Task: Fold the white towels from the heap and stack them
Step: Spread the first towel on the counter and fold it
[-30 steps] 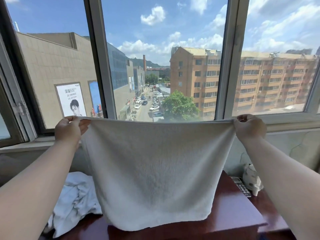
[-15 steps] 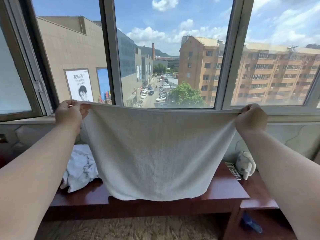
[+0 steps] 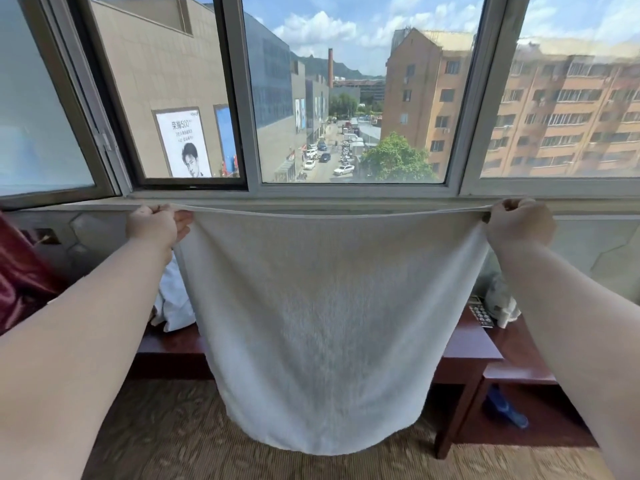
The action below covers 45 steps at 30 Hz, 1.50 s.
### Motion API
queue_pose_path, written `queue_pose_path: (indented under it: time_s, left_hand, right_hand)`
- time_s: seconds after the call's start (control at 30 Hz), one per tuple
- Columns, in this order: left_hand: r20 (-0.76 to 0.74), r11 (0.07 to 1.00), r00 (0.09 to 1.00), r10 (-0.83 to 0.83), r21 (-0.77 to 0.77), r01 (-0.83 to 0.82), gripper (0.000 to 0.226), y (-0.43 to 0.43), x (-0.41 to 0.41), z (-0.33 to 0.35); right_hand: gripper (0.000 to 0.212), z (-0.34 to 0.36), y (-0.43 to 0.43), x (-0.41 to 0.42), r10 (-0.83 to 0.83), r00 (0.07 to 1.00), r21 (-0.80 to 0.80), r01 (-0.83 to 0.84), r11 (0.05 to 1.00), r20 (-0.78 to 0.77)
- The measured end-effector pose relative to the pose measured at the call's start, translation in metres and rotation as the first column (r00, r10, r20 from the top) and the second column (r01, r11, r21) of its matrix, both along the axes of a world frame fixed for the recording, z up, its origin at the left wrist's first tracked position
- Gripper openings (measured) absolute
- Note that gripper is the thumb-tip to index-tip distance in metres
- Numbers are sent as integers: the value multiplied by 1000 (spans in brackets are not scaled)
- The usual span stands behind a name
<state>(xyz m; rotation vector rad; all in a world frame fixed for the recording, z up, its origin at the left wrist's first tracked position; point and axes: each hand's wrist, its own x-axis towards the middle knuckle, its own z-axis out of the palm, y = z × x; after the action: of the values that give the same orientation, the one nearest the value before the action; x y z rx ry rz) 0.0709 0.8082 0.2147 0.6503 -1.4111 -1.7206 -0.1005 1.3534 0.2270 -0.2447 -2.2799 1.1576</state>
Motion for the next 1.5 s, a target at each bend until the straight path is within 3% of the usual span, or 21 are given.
queue_pose_path:
  time_s: [0.2,0.43,0.73,0.9,1.03,1.13,1.2,1.3,1.4,1.5]
  left_hand:
    - [56,999,998,-22,43,19,19,-16,-39,-26]
    - [112,995,989,-94,31,91,21,-70,-154,-82]
    - [255,982,951,-177,102,156,21,-129,-294,-171]
    - [301,978,931,-205,38,203,17,-146,-356,-200]
    - [435,963,883,-174,-111,244,16,-154,-402,-227]
    - [621,891,781,56,-384,242,15,-152,-429,-241]
    - [699,820,701,139,-478,314,18,-146,-444,-253]
    - [833,709,534,145,-464,531,42,-141,-470,-281]
    - [919,588,361,158,-381,713,69,-142,-491,-314]
    - [938,509,280,204,-346,788,81,-145,-510,-344]
  right_hand:
    - [24,-28,-31,-42,10,999,-34,-8,999,51]
    - [37,-84,-95,-146,114,985,-67,-106,992,131]
    - [46,-166,-163,-255,131,920,-4,-140,990,370]
    - [54,-199,-176,-316,170,882,-12,-184,983,439]
    - [58,-225,-185,-368,178,843,-37,-185,982,507]
    - [61,-249,-191,-408,219,810,-76,-213,974,544]
    - [63,-266,-198,-435,250,773,-111,-230,967,583]
    - [65,-286,-208,-471,280,737,-226,-176,958,614]
    - [64,-313,-214,-498,258,709,-141,-220,965,657]
    - [73,-343,-219,-520,228,708,-59,-255,965,668]
